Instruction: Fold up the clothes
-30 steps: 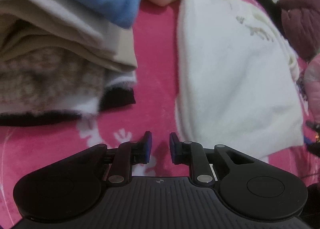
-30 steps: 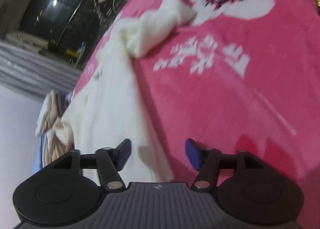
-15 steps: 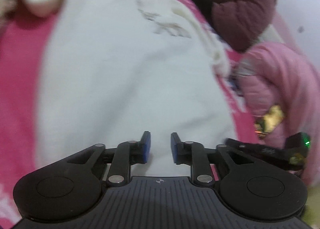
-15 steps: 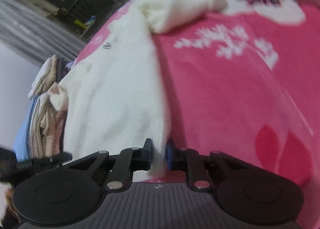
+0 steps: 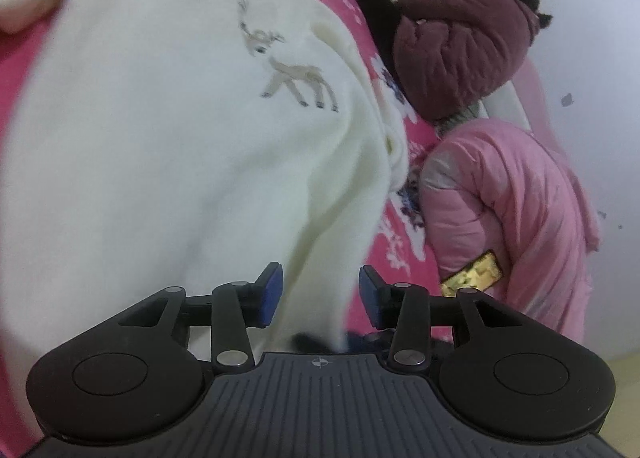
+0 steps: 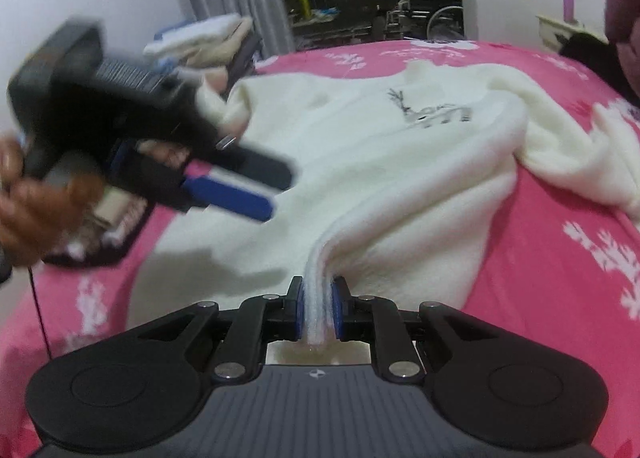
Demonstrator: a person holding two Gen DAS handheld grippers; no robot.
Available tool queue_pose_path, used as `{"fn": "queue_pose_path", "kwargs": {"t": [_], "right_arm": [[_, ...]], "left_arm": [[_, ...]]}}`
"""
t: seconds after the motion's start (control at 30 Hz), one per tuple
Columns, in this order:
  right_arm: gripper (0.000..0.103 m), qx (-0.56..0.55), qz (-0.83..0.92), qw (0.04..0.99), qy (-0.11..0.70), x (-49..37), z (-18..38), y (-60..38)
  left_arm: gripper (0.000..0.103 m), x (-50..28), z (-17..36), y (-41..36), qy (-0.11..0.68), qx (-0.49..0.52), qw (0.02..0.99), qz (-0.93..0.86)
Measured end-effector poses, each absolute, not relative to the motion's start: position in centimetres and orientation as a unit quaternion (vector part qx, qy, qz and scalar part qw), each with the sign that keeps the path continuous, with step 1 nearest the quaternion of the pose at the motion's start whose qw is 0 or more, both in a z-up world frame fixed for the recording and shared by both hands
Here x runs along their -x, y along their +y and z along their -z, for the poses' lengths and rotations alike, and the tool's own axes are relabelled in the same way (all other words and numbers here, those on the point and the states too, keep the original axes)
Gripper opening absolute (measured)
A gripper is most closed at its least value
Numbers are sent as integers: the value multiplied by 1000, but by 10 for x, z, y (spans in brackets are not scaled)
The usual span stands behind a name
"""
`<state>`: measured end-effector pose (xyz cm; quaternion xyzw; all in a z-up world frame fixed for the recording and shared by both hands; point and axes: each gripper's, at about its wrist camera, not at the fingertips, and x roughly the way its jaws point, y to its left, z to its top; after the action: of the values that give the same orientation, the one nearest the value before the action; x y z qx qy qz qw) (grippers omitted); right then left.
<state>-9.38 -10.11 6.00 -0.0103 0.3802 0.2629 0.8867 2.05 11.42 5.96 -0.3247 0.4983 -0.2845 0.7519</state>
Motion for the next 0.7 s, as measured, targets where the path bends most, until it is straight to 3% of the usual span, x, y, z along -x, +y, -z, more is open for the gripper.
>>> {"fn": "queue_pose_path", "kwargs": {"t": [0.17, 0.3, 0.7], "right_arm": [[28, 2, -264, 888, 377, 95, -53, -95], [43, -4, -275, 886, 373, 96, -52, -90], [51, -31, -335, 850, 405, 112, -51, -86]], "left_arm": [[43, -32, -57, 94, 516, 281, 754, 294], [43, -35, -53, 85, 526, 260, 753, 299], [43, -28, -31, 88, 552, 242, 752, 267]]}}
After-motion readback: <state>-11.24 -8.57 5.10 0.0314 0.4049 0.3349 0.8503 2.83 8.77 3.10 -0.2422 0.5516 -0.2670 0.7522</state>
